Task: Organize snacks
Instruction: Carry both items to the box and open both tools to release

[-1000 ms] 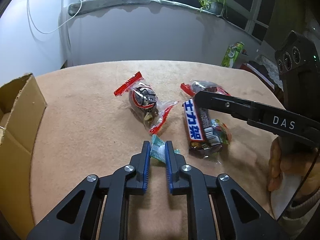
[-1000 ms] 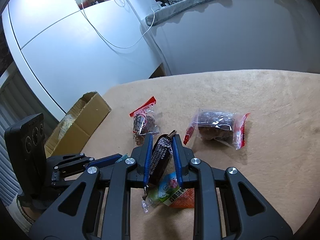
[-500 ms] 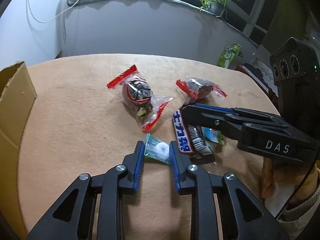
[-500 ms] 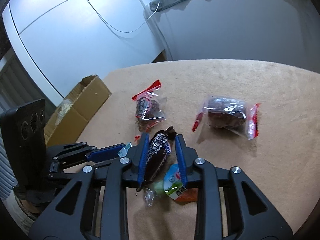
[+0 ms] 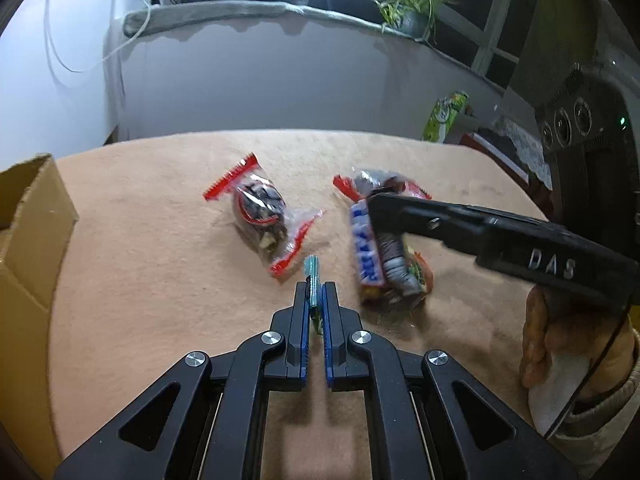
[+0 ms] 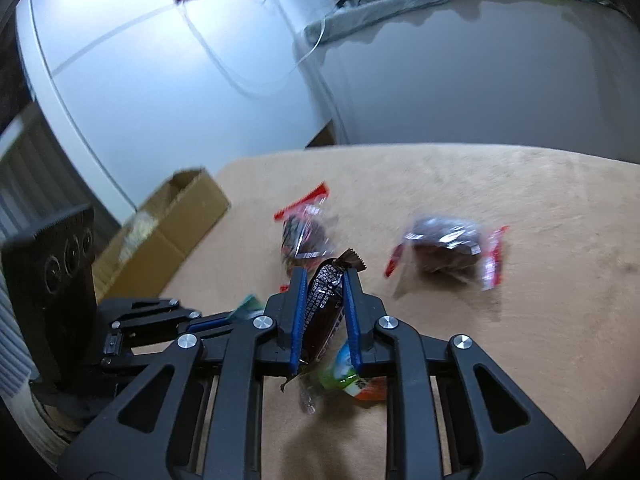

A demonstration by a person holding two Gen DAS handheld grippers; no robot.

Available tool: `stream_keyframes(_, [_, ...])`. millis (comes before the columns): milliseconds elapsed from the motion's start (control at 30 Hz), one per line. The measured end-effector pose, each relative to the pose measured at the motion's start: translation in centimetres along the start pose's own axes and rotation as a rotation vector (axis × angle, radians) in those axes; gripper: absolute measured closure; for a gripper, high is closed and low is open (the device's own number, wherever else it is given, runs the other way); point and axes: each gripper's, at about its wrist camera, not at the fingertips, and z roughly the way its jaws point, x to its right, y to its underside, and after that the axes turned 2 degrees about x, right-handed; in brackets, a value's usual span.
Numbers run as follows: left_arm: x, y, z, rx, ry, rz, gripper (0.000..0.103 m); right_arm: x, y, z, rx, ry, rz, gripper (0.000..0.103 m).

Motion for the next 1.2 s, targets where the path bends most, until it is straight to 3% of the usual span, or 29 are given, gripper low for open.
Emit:
stream_keyframes(367, [0.5, 0.1, -6.9, 0.123, -0.072, 0.028, 0.098, 0.6, -0.4, -6.3, 0.118, 0.039, 0.079, 0.084])
stream_keyframes(700, [-0.6, 1.8, -13.1, 0.223, -0.124, 0.020, 0.098, -4.7, -0.9, -9.3, 0.156, 0.060, 0.014, 0.084])
stream_keyframes(933, [-4.6, 4.0, -17.3, 0.284, -0.170, -0.050, 0.098, -10.9, -1.5, -8.0, 0.144, 0.042, -0.077, 0.084])
stream_keyframes(1200, [-10.8, 6.6, -20.5, 0.317, -0.247, -0.155, 0.098, -18.5, -1.7, -3.3, 0.086, -0.017, -0.175, 0.084])
